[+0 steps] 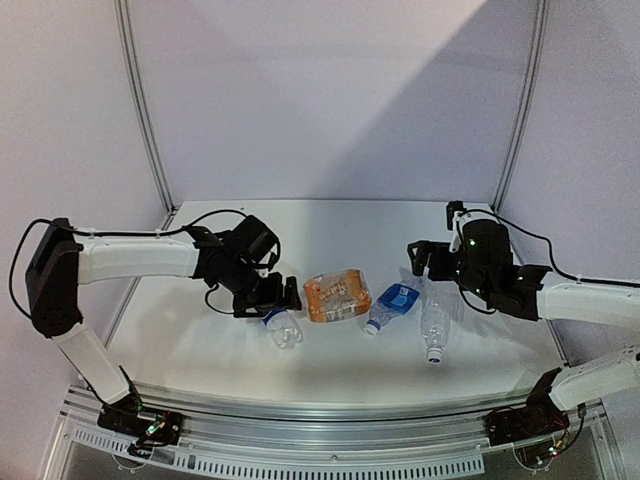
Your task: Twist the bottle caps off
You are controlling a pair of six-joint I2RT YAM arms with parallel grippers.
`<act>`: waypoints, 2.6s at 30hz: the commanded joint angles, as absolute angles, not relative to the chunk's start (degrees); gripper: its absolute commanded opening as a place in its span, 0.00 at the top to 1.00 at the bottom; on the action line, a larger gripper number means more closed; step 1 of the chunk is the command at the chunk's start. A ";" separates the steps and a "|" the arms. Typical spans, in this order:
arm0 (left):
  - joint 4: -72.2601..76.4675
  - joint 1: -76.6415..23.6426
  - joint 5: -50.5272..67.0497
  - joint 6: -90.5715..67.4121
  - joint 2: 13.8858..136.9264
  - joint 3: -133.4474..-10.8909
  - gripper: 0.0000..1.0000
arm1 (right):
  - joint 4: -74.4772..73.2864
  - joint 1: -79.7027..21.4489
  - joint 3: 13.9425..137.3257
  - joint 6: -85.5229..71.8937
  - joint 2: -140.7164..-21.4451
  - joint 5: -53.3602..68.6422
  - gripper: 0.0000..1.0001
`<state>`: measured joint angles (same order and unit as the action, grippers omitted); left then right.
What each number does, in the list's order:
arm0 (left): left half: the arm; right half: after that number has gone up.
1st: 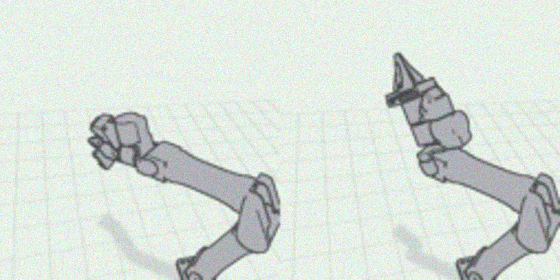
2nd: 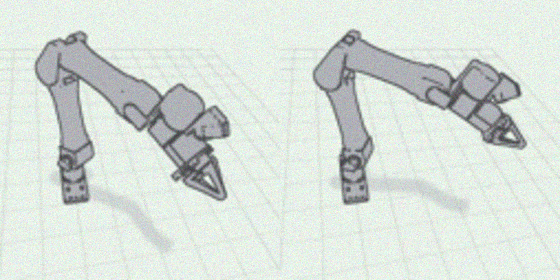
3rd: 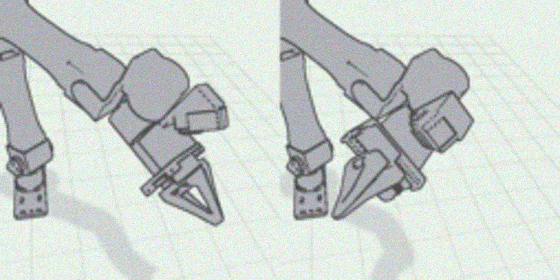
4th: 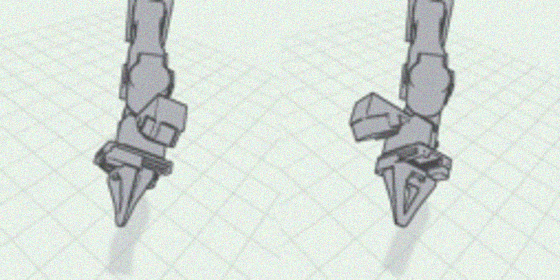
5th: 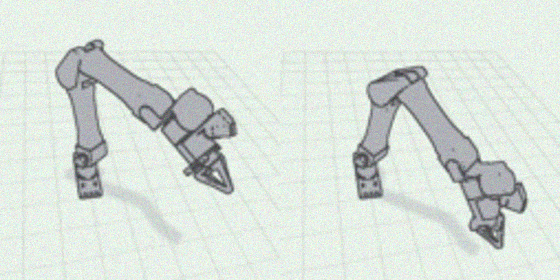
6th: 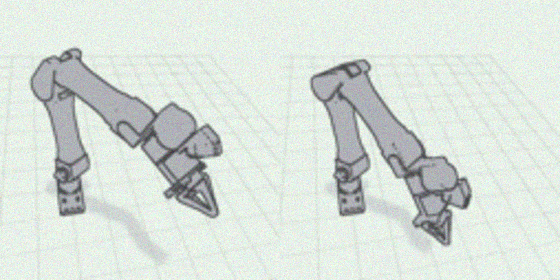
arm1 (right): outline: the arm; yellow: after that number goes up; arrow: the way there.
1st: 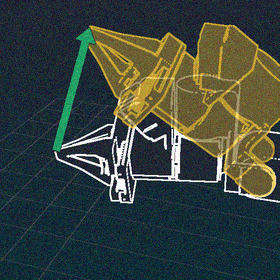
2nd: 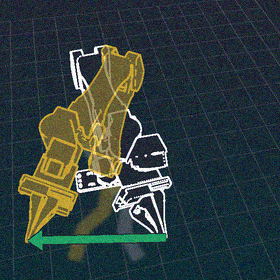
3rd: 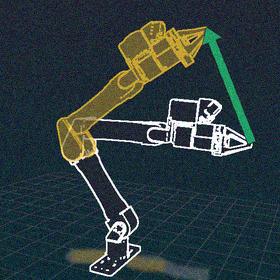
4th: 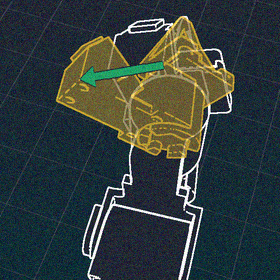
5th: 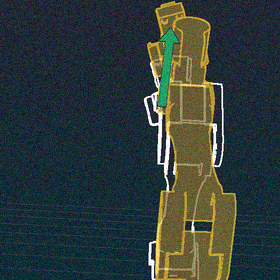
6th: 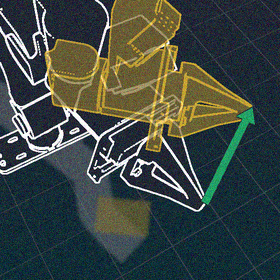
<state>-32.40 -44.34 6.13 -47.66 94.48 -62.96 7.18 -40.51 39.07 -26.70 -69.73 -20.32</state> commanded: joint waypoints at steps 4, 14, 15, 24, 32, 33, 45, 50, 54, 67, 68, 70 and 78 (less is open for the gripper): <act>-34.85 -43.41 7.97 -49.35 100.96 -66.53 0.01 | 6.94 -40.34 40.21 -27.25 -68.67 -20.29 0.01; -33.42 -40.41 8.68 -48.96 102.73 -63.81 0.06 | 7.21 -40.35 39.99 -27.26 -68.01 -19.76 0.01; -32.89 -39.94 8.94 -48.83 102.64 -63.27 0.06 | 7.25 -40.34 39.99 -27.28 -68.09 -19.82 0.01; -32.37 -36.00 6.11 -44.52 101.94 -60.87 0.11 | 7.30 -40.35 40.08 -27.14 -68.48 -19.92 0.01; -30.33 -35.95 3.30 -38.88 100.03 -59.59 0.20 | 7.45 -40.35 40.08 -27.08 -68.47 -19.50 0.01; -29.86 -35.95 3.37 -38.36 99.71 -59.26 0.22 | 7.59 -40.34 40.01 -26.94 -68.54 -19.10 0.01; -26.03 -47.82 -15.19 -28.58 80.99 -57.11 0.36 | 9.17 -40.40 40.16 -24.66 -68.40 -11.72 0.01; -3.53 -57.75 -27.30 -18.88 68.40 -41.25 0.47 | 7.26 -40.34 42.94 -21.21 -67.68 0.01 0.01; 16.17 -59.40 -24.96 -8.01 61.81 -26.58 0.57 | -0.27 -40.34 50.51 -19.70 -68.98 12.98 0.02; 16.72 -71.73 -25.08 7.97 69.63 -27.39 1.00 | -42.19 -40.34 83.51 -18.10 -80.59 25.46 0.16; 16.38 -73.14 -27.81 8.97 71.21 -28.05 1.00 | -44.76 -40.34 84.71 -17.96 -81.43 27.02 0.17; 16.28 -75.57 -33.45 10.94 74.13 -29.40 1.00 | -49.46 -40.36 86.39 -18.21 -83.17 30.27 0.20; 16.65 -79.55 -39.81 13.49 77.89 -30.93 1.00 | -59.16 -40.39 86.39 -18.18 -84.31 35.68 0.26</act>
<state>15.46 -77.87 -34.89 11.27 77.95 -29.78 -50.89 -40.47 85.62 -18.94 -85.06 31.14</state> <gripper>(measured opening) 0.549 0.750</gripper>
